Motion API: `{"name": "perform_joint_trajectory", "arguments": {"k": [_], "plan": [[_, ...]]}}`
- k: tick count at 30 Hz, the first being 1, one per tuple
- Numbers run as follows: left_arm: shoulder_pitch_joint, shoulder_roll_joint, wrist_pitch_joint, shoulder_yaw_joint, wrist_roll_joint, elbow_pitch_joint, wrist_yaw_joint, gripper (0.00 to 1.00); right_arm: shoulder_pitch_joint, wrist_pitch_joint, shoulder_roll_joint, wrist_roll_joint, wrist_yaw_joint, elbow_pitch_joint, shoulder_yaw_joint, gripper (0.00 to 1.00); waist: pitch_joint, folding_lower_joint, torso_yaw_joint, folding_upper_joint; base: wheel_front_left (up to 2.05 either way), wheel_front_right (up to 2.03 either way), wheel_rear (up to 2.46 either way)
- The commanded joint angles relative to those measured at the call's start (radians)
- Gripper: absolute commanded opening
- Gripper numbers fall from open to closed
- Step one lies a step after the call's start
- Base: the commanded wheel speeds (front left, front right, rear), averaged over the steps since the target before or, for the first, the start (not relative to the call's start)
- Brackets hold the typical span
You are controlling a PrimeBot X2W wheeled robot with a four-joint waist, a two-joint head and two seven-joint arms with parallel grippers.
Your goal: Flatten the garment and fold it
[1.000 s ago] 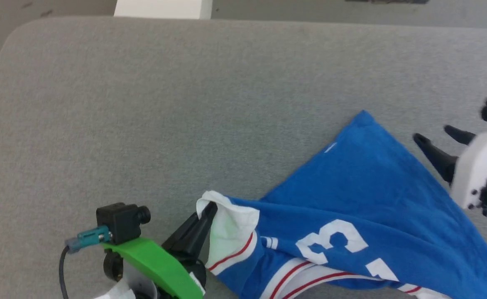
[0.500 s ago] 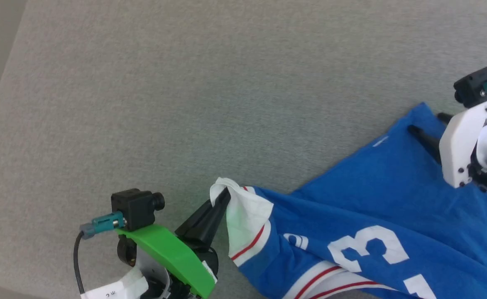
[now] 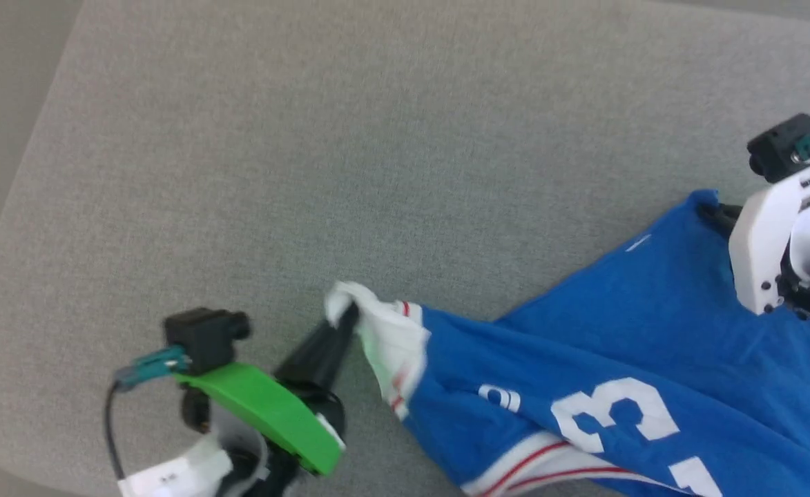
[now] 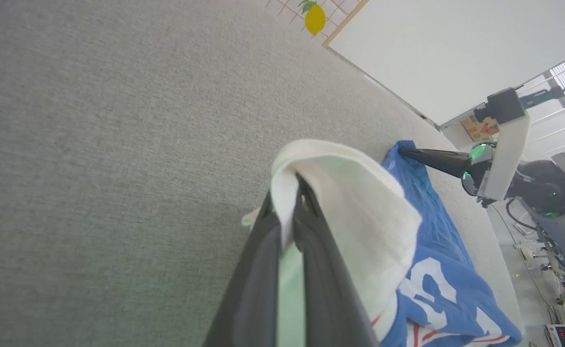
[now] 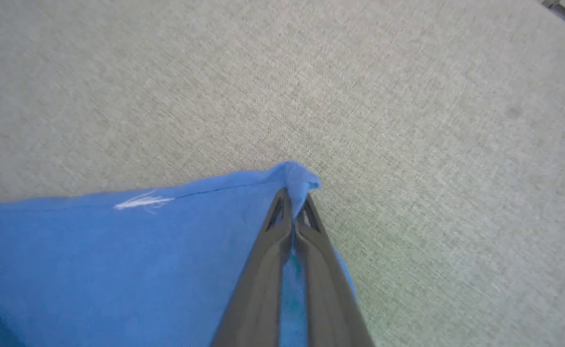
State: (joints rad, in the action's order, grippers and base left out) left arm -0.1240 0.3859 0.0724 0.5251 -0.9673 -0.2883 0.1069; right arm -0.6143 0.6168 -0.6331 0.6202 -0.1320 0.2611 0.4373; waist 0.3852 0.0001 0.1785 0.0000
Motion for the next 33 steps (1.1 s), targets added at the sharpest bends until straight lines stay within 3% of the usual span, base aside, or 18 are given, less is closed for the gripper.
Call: {"name": "perform_joint_trajectory", "arguments": {"k": [1, 6, 12, 19, 33], "plan": [[-0.015, 0.008, -0.018, -0.020, 0.013, 0.012, 0.011, 0.00, 0.018, -0.040, 0.008, 0.003, 0.001, 0.009, -0.011, 0.00, -0.065, -0.0001, -0.023, 0.0000, 0.00, 0.00, 0.00], [-0.072, 0.028, -0.056, -0.064, 0.084, 0.058, 0.059, 0.00, 0.039, -0.225, 0.045, -0.023, 0.001, 0.025, -0.124, 0.00, -0.171, -0.0001, -0.059, 0.0000, 0.00, 0.00, 0.00], [-0.232, 0.067, -0.036, -0.084, 0.156, 0.101, 0.060, 0.00, 0.024, -0.338, 0.097, -0.109, 0.001, 0.007, -0.264, 0.00, -0.267, -0.0001, -0.105, 0.0000, 0.00, 0.00, 0.00], [-0.492, 0.061, 0.040, -0.095, 0.174, 0.195, 0.031, 0.00, -0.032, -0.328, 0.164, -0.176, 0.001, -0.033, -0.323, 0.00, -0.358, -0.0001, -0.151, 0.0000, 0.00, 0.00, 0.00], [-0.928, 0.030, 0.048, -0.099, 0.247, 0.563, -0.028, 0.00, -0.277, -0.240, 0.233, -0.234, 0.001, -0.033, -0.268, 0.00, -0.408, -0.0001, -0.228, 0.0000, 0.00, 0.00, 0.00]]}}
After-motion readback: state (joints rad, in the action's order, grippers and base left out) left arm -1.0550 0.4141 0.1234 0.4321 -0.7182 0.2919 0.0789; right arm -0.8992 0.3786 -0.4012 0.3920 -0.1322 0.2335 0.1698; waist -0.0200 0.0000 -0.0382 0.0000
